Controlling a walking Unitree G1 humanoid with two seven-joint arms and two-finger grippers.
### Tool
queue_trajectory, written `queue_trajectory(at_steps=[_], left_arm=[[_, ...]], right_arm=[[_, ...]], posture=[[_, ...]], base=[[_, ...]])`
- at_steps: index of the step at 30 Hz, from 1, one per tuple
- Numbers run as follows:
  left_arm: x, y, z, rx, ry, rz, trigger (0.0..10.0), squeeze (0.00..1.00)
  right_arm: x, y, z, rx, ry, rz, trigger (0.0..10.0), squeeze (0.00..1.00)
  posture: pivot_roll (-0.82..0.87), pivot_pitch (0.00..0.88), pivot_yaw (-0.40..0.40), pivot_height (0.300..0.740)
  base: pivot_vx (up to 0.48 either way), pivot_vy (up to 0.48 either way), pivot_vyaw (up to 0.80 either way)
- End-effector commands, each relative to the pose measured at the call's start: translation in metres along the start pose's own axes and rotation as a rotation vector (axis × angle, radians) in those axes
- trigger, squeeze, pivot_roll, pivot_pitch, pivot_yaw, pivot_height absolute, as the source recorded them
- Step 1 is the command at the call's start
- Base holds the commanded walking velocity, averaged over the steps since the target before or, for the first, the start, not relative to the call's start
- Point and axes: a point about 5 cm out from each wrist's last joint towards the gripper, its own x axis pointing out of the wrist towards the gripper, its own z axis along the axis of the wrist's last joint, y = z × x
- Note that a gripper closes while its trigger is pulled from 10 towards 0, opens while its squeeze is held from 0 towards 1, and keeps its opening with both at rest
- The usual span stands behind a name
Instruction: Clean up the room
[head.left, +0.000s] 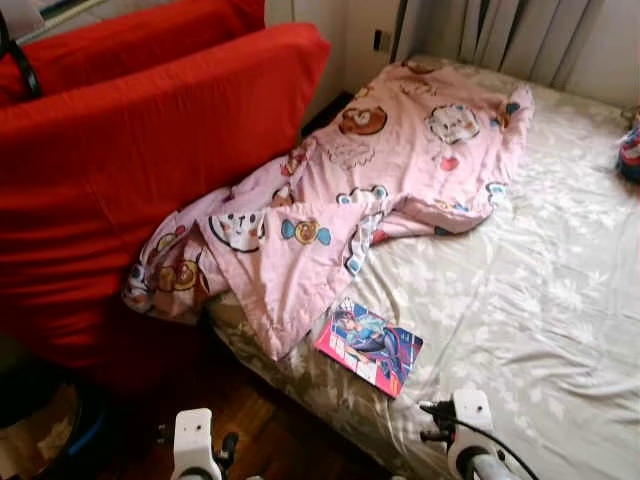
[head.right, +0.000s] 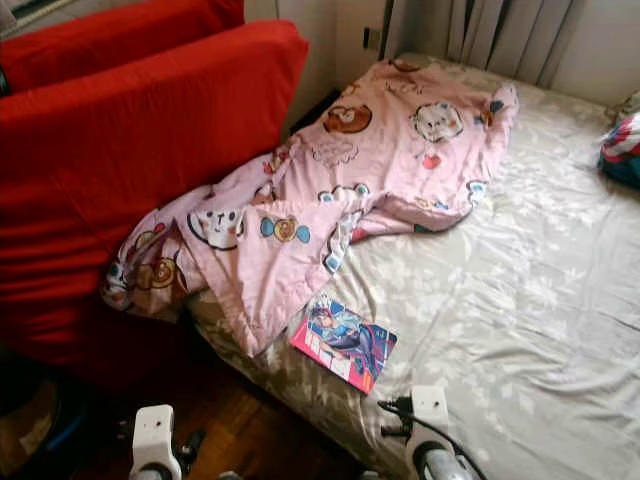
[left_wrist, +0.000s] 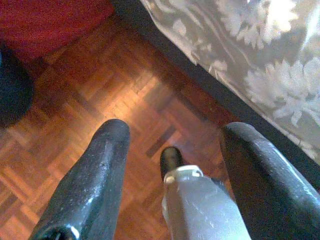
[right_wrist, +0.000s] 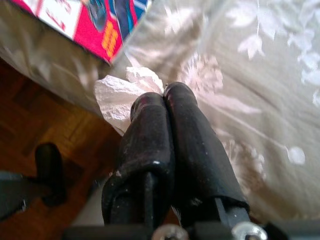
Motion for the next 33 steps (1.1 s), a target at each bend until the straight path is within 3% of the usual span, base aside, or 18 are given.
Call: queue_trajectory(at_steps=[1, 6, 16, 33], left_arm=[[-0.005, 0.005, -0.019, 0.014, 0.090, 0.025, 10.0, 0.00], [-0.008, 0.006, -0.029, -0.004, 0.147, 0.020, 10.0, 0.00], [-0.006, 0.005, -0.027, 0.025, 0.155, 0.011, 10.0, 0.00], [-0.009, 0.014, -0.033, 0.028, 0.204, 0.040, 10.0, 0.00]], right_arm=[[-0.004, -0.003, -0.017, -0.001, 0.074, -0.024, 10.0, 0.00], [-0.009, -0.007, -0.031, 0.026, 0.137, -0.050, 10.0, 0.00], [-0.015, -0.018, -0.043, -0.010, 0.187, -0.040, 10.0, 0.00], [-0.014, -0.009, -0.042, 0.001, 0.187, -0.047, 10.0, 0.00]], posture=[[-0.09, 0.140, 0.001, 0.740], [-0.09, 0.151, 0.008, 0.740], [-0.09, 0.174, 0.018, 0.740], [-0.08, 0.200, 0.019, 0.740]], base=[[0.000, 0.000, 0.00], [0.000, 0.000, 0.00], [0.000, 0.000, 0.00], [0.000, 0.000, 0.00]])
